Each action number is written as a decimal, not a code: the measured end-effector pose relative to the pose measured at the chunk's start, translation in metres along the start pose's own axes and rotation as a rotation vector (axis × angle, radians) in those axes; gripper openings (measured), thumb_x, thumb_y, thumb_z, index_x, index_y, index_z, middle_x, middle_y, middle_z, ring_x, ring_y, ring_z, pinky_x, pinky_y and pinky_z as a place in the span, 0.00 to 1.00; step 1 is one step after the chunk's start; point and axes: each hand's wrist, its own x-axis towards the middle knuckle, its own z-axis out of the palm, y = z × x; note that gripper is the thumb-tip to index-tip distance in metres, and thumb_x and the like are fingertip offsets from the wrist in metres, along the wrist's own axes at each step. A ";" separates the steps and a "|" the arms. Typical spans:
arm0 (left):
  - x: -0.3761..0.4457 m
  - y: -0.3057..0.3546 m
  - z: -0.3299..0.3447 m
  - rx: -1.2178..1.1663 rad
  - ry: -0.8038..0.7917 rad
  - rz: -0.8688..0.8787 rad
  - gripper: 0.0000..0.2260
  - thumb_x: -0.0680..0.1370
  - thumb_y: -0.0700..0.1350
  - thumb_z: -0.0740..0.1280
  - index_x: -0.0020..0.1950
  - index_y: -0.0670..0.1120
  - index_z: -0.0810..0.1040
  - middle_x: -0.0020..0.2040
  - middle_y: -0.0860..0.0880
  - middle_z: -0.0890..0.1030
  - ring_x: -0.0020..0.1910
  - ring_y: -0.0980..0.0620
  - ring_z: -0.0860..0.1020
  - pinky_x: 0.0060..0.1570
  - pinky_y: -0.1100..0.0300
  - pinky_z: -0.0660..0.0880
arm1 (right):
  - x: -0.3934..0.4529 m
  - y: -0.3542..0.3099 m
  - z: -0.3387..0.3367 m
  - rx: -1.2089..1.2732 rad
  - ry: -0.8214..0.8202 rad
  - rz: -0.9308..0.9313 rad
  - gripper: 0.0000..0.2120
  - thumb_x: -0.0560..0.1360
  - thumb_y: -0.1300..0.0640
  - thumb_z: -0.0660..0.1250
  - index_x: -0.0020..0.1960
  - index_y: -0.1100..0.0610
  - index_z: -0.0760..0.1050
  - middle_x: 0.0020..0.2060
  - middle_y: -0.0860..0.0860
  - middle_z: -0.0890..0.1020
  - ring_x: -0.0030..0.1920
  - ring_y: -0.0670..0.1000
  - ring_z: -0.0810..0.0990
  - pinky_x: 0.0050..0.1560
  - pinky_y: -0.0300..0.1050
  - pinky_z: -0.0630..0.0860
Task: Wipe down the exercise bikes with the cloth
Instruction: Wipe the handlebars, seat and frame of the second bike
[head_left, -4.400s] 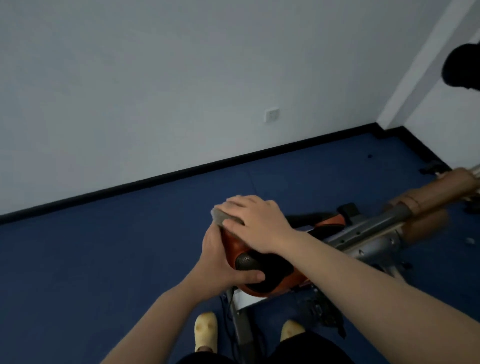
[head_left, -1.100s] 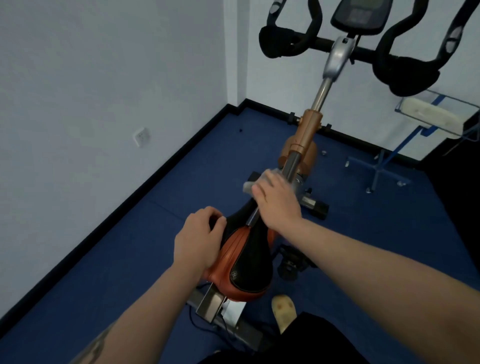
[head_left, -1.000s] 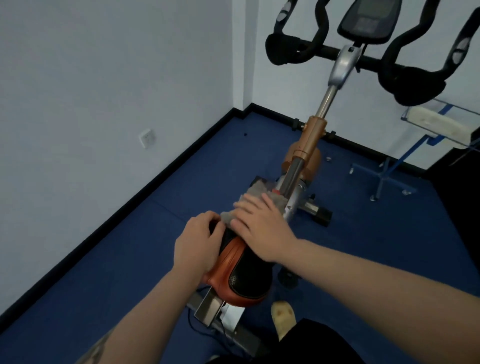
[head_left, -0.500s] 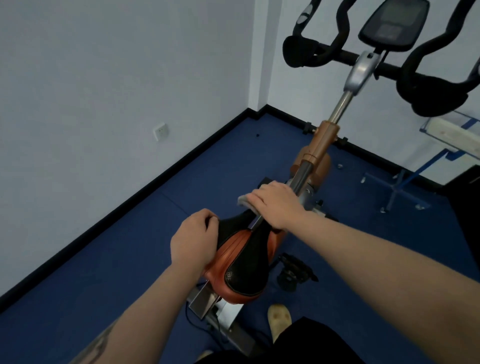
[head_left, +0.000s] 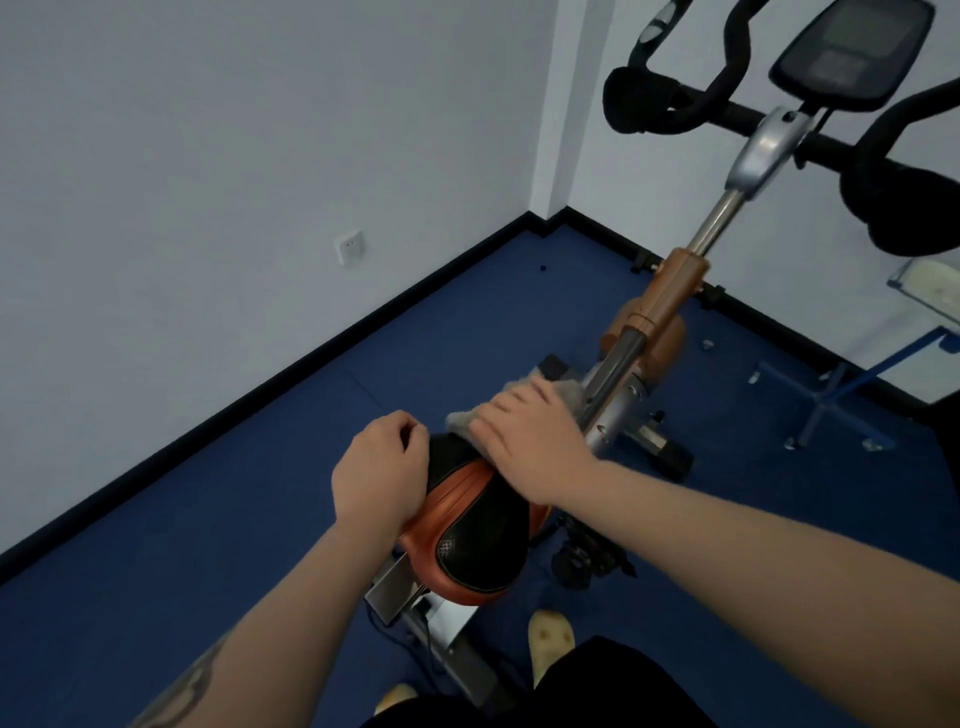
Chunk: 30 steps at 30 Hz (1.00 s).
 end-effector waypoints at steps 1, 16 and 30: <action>0.000 0.000 0.000 0.003 0.002 -0.002 0.09 0.80 0.52 0.58 0.46 0.56 0.77 0.41 0.57 0.77 0.37 0.61 0.73 0.32 0.61 0.66 | -0.006 -0.001 -0.001 0.066 0.026 -0.059 0.24 0.81 0.44 0.46 0.57 0.51 0.78 0.52 0.49 0.82 0.56 0.54 0.76 0.68 0.56 0.63; -0.014 0.005 -0.001 -0.109 0.111 -0.136 0.09 0.81 0.50 0.59 0.46 0.54 0.78 0.42 0.57 0.78 0.38 0.61 0.74 0.32 0.62 0.67 | 0.011 0.047 -0.009 0.072 -0.039 -0.107 0.18 0.84 0.48 0.49 0.57 0.51 0.77 0.52 0.47 0.81 0.56 0.52 0.76 0.61 0.47 0.64; -0.095 0.016 0.026 -0.514 0.206 -0.210 0.33 0.79 0.57 0.64 0.80 0.54 0.51 0.78 0.54 0.57 0.75 0.56 0.56 0.74 0.54 0.57 | 0.014 0.061 -0.019 0.267 -0.095 -0.273 0.17 0.83 0.47 0.54 0.63 0.47 0.78 0.60 0.45 0.81 0.61 0.48 0.77 0.63 0.49 0.69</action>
